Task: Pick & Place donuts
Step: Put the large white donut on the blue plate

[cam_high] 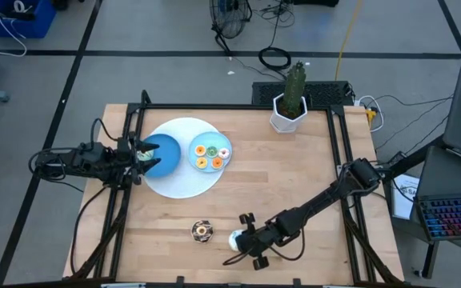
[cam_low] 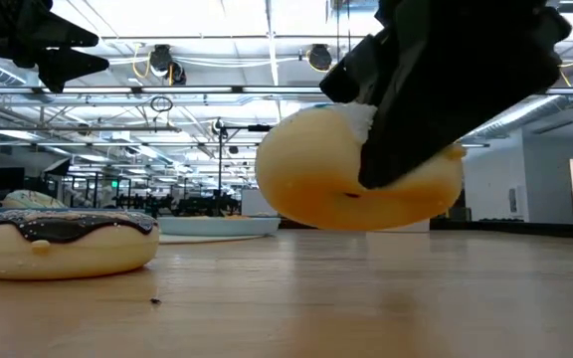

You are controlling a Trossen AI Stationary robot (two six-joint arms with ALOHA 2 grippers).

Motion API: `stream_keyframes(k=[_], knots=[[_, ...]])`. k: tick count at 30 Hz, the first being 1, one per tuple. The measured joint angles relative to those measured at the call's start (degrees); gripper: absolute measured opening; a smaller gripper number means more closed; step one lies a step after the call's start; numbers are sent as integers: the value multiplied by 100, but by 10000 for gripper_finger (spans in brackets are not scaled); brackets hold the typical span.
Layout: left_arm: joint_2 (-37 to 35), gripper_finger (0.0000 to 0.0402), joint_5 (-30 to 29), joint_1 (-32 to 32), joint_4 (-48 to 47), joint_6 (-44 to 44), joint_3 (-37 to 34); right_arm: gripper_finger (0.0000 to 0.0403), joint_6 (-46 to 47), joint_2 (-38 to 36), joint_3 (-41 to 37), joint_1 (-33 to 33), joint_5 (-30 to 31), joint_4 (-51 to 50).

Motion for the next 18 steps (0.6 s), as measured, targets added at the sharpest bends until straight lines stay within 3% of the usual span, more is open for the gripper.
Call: stream_keyframes(k=[10, 18], knots=[[0, 257, 0, 0, 0, 0, 0, 24, -34, -5, -13, -4, 18, 136], [0, 257, 0, 0, 0, 0, 0, 24, -412, -13, -556, -33, -409, 2050]])
